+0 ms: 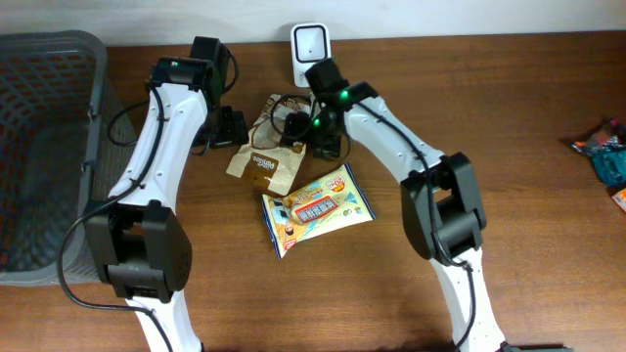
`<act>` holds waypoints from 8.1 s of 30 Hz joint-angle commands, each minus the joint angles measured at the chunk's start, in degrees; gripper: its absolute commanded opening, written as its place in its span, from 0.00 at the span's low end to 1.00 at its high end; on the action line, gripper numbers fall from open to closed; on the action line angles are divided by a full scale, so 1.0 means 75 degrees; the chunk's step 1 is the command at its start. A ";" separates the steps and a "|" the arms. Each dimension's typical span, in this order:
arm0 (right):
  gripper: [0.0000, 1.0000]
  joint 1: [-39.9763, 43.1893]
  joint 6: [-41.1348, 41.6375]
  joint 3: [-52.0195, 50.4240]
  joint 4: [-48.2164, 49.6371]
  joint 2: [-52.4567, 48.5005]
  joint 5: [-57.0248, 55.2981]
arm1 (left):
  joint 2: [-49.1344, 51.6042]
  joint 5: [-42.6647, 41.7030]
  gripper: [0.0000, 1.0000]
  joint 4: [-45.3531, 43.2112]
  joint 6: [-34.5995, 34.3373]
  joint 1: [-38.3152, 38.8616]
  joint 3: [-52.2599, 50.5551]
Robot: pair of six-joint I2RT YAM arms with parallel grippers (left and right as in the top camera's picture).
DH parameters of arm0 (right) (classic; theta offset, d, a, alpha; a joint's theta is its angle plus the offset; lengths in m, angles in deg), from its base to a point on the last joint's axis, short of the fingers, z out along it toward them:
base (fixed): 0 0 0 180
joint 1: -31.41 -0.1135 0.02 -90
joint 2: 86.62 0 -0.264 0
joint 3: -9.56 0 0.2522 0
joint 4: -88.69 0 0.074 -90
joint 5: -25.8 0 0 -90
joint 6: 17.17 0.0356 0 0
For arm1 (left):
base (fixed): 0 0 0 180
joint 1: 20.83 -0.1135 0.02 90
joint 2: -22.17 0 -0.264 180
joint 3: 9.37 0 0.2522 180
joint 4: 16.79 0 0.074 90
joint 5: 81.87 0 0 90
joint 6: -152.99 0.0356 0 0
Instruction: Scan the item barcode
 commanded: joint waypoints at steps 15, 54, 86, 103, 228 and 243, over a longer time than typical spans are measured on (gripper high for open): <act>0.04 0.0708 -0.0804 0.0720 -0.1268 0.0017 -0.1294 | 0.0017 -0.0023 0.99 0.0006 -0.0128 -0.0006 0.0012; 0.95 0.1547 -0.3185 -0.0825 -0.3928 0.1489 -0.1346 | 0.0017 -0.1705 0.99 -0.0577 -0.0391 -0.0003 0.0012; 0.04 0.1743 -0.2375 -0.4004 -0.0318 0.1472 0.0012 | 0.0067 -0.1999 0.00 -0.3660 -0.0463 0.1451 -0.3952; 0.04 0.1387 -0.2873 -0.2154 -0.2238 0.1824 0.1096 | 0.0446 -0.2503 0.00 -0.1772 -0.0382 0.1445 -0.1827; 0.04 0.1696 -0.2104 -0.1623 -0.0921 0.0702 -0.0612 | 0.2940 -0.2903 0.00 -0.1530 0.0047 0.1705 0.1300; 0.99 0.2404 -0.3028 0.0227 -0.3217 0.1055 -0.1518 | 0.2451 -0.0542 0.88 0.0519 -0.0356 0.1008 0.2938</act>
